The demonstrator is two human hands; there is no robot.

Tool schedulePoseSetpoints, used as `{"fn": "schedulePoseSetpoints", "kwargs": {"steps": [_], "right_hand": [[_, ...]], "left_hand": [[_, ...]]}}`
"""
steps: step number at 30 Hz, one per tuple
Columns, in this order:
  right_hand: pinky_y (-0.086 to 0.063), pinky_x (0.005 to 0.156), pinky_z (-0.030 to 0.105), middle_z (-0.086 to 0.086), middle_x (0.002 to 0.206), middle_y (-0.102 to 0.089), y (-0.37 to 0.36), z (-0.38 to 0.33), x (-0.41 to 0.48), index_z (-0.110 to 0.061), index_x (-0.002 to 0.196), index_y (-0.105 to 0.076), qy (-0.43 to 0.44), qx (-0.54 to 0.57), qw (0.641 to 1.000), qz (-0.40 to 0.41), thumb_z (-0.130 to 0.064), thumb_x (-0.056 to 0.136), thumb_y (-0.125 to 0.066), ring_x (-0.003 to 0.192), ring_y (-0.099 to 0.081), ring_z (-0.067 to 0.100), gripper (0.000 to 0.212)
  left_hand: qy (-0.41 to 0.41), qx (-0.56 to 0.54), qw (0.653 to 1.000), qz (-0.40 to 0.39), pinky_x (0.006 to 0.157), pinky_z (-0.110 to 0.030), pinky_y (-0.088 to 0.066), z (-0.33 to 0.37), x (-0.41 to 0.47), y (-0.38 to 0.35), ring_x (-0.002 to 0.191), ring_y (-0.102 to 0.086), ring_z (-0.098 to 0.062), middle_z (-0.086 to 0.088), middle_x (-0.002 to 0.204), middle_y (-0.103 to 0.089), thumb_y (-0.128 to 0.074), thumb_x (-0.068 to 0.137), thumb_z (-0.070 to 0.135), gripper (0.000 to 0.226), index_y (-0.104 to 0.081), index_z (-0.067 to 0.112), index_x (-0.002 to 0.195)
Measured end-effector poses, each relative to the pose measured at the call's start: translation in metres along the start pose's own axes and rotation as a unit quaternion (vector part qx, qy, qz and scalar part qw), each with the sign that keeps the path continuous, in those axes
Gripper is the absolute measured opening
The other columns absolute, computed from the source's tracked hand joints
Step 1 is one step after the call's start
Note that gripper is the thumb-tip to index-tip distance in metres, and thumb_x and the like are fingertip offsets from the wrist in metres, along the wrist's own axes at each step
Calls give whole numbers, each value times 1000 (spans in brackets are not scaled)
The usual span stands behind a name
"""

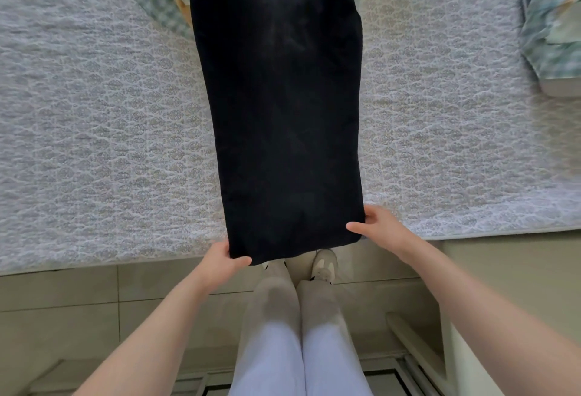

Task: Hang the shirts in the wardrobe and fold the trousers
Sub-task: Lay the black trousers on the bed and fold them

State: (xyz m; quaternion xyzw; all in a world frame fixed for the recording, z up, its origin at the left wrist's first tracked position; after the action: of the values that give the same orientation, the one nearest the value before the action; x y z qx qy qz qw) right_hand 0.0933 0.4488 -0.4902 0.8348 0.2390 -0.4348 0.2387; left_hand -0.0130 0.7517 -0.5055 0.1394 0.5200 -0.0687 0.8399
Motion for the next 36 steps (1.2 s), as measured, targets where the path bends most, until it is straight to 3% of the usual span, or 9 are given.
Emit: {"fn": "schedulePoseSetpoints", "kwargs": {"steps": [5,7,9,13,17,22,25,30,36], "right_hand": [[-53,82,17,-7,102,-74,11,-8,-29,-18,106,-68,60,96,992,59,-12,94,-60,96,-69,4,15],[-54,91,27,2,101,-74,16,-4,-37,-10,99,-70,47,133,988,63,-21,96,-60,99,-69,13,16],[-49,101,41,4,107,-73,15,5,-44,-8,104,-70,7,146,989,14,-31,95,-60,105,-68,19,27],[-40,106,38,-17,119,-68,-4,15,-64,-30,119,-66,-47,71,990,-114,-29,92,-62,117,-58,5,28],[-41,105,36,-18,129,-61,-13,15,-73,-36,134,-49,-43,52,988,-137,-19,81,-68,122,-54,7,59],[-53,87,30,-19,117,-64,-24,34,-85,-39,117,-51,-94,21,990,-103,-31,83,-74,107,-62,4,41],[-53,73,23,-11,119,-63,-26,44,-88,-25,126,-45,-98,40,992,-69,-30,83,-74,104,-63,5,52],[-50,56,14,4,104,-71,-26,50,-90,-25,123,-27,-62,104,993,-16,-10,92,-62,76,-68,3,49],[-57,80,36,9,109,-67,-29,60,-88,-30,116,-45,-45,110,993,16,-18,93,-61,93,-67,22,31]], "left_hand": [[-10,-44,999,-9,70,-6,-48,6,-21,-1,97,-65,4,13,109,-70,-67,92,9,27,-64,21,116],[-9,-73,997,-18,67,-4,-47,8,-34,-2,91,-67,7,14,107,-72,-69,90,13,26,-65,24,113],[0,-83,996,-45,71,-9,-49,6,-46,-5,95,-69,1,13,106,-74,-72,88,19,27,-66,27,113],[37,-27,995,-90,96,-30,-51,-8,-65,-16,106,-67,-12,6,110,-74,-79,81,26,35,-69,23,114],[57,4,990,-130,99,-30,-48,-16,-78,-28,109,-64,-7,14,113,-72,-79,78,23,44,-65,32,119],[58,-12,992,-111,67,-15,-46,-20,-85,-34,85,-65,-1,16,98,-73,-77,82,16,32,-68,25,111],[46,-33,993,-103,60,-8,-45,-20,-89,-41,72,-62,9,13,106,-72,-73,86,15,35,-63,25,118],[51,-105,993,-25,100,-35,-49,-33,-93,-45,115,-59,-8,13,128,-57,-76,85,22,66,-31,27,132],[-14,-104,994,20,92,-26,-50,-25,-99,-49,115,-59,-3,14,124,-58,-67,91,10,53,-33,26,129]]}}
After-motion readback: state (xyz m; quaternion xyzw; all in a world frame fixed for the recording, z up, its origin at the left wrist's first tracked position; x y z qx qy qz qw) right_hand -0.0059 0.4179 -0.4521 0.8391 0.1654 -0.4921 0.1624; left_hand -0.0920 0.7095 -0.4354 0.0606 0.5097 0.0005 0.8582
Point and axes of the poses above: each hand's wrist, its own x-axis towards the middle knuckle, its own y-axis out of the back of the hand, z = x × y, the point moved 6 cm from there along x, towards the middle knuckle
